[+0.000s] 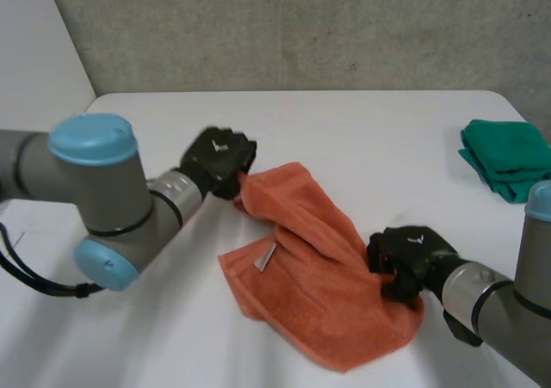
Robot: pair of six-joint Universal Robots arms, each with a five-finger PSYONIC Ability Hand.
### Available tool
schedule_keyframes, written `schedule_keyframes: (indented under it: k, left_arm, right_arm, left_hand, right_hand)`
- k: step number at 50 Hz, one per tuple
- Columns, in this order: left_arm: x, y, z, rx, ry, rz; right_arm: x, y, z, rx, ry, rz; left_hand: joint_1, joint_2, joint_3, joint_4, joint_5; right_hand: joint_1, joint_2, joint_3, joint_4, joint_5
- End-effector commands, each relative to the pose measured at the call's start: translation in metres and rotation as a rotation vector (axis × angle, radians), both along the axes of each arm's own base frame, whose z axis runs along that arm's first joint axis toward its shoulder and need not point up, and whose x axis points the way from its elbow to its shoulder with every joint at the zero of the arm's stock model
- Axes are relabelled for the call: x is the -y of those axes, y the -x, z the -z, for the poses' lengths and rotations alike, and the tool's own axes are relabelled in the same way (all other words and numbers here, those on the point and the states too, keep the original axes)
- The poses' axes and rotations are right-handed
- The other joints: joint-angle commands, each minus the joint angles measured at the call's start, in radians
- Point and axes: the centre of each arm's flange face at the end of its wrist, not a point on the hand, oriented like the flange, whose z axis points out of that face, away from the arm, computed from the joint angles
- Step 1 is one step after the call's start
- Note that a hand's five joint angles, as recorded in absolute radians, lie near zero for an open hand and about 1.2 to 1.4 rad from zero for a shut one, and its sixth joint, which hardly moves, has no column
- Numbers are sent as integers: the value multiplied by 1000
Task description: Fold the laundry.
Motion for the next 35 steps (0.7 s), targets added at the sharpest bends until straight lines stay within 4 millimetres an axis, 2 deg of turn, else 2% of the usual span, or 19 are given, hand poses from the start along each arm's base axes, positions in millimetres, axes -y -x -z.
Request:
schedule_keyframes:
  k: [1, 3, 4, 5, 8, 9, 12, 14, 17, 18, 19, 20, 23, 25, 30, 31, 35]
  left_arm:
    - [-29, -22, -89, -99, 173, -35]
    - [-37, -28, -109, -134, 208, -38]
    - [-42, -31, -120, -155, 230, -39]
    - [-51, -35, -140, -198, 265, -38]
    - [-65, -42, -164, -257, 303, -34]
    - [-74, -47, -178, -297, 321, -30]
    - [-86, -53, -195, -346, 343, -24]
    - [-96, -58, -207, -380, 363, -18]
    - [-100, -60, -209, -386, 368, -16]
    - [-100, -60, -209, -385, 367, -17]
    - [-99, -60, -207, -383, 363, -21]
    - [-98, -60, -206, -381, 359, -21]
    - [-92, -57, -197, -365, 338, -27]
    - [-83, -54, -187, -348, 309, -32]
    - [-66, -55, -173, -324, 276, -63]
    - [-63, -56, -172, -321, 275, -69]
    - [-54, -56, -163, -308, 250, -82]
  right_arm:
    - [15, -1, -80, -20, 334, -41]
    - [13, -1, -99, -56, 417, -63]
    - [12, 0, -116, -85, 491, -82]
    - [13, 0, -125, -101, 531, -84]
    - [17, -1, -155, -131, 639, -84]
    - [18, -2, -162, -128, 657, -84]
    - [19, -5, -185, -114, 706, -83]
    - [23, -6, -187, -116, 697, -85]
    - [33, -10, -171, -132, 597, -99]
    - [34, -10, -166, -134, 566, -102]
    - [35, -12, -153, -136, 494, -109]
    - [34, -12, -147, -135, 459, -110]
    - [27, -16, -127, -91, 325, -108]
    - [24, -17, -117, -52, 255, -96]
    - [13, -19, -74, 39, 13, -59]
    - [7, -20, -58, 56, -69, -64]
    - [-7, -23, -34, 116, -205, -82]
  left_hand:
    - [241, 202, 209, 198, 249]
    - [241, 202, 209, 198, 249]
    - [241, 202, 209, 198, 249]
    - [241, 202, 209, 198, 249]
    - [241, 202, 209, 198, 249]
    - [241, 202, 209, 198, 249]
    - [241, 202, 209, 198, 249]
    - [241, 202, 209, 198, 249]
    - [241, 202, 209, 198, 249]
    - [241, 202, 209, 198, 249]
    - [241, 202, 209, 198, 249]
    - [241, 202, 209, 198, 249]
    - [241, 202, 209, 198, 249]
    - [241, 202, 209, 198, 249]
    - [241, 202, 209, 198, 249]
    - [241, 202, 209, 198, 249]
    - [241, 202, 209, 198, 249]
  right_hand:
    - [493, 238, 219, 213, 250]
    - [493, 238, 219, 213, 250]
    - [493, 238, 219, 213, 250]
    - [493, 238, 219, 213, 250]
    - [493, 238, 219, 213, 250]
    - [493, 238, 219, 213, 250]
    - [493, 238, 219, 213, 250]
    - [493, 238, 219, 213, 250]
    - [493, 238, 219, 213, 250]
    - [372, 116, 98, 92, 129]
    - [-36, -292, -311, -316, -279]
    - [-209, -464, -483, -489, -452]
    - [-594, -849, -868, -873, -837]
    - [-729, -984, -1003, -1008, -972]
    - [-729, -984, -1003, -1008, -972]
    - [-729, -984, -1003, -1008, -972]
    - [-729, -984, -1003, -1008, -972]
